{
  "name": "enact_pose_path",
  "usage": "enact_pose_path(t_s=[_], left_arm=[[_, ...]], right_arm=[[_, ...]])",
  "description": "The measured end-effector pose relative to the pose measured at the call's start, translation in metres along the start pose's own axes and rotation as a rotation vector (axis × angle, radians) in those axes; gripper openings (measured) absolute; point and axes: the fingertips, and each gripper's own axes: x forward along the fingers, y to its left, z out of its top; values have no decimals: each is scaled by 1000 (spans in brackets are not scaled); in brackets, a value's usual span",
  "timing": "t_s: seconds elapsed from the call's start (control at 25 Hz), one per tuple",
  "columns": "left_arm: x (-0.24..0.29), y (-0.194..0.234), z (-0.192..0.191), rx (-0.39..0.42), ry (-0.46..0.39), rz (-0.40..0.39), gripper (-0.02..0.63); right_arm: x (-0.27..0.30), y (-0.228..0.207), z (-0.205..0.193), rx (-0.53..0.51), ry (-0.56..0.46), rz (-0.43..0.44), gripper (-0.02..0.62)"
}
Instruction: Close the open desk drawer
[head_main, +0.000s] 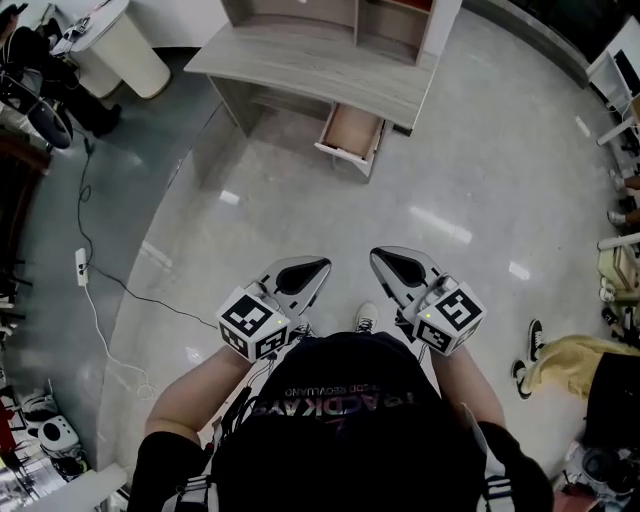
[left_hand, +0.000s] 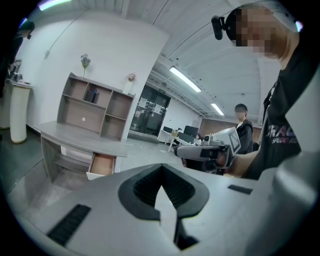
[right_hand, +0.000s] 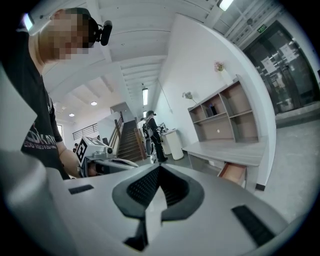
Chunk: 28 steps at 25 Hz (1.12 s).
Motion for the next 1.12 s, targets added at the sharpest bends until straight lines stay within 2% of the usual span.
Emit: enact_pose_path(t_s=[0.64,0.84,1.12], left_arm=[[70,-2,21,-14,15,90,11],[88,-1,25,-24,2,104,11],[108,23,36,-19,-7,97,11]], right_arm=[[-14,-62,20,21,15,105,17],[-16,-81,26,19,-1,94,18],[-3,-103,43,-1,-30,65,17]])
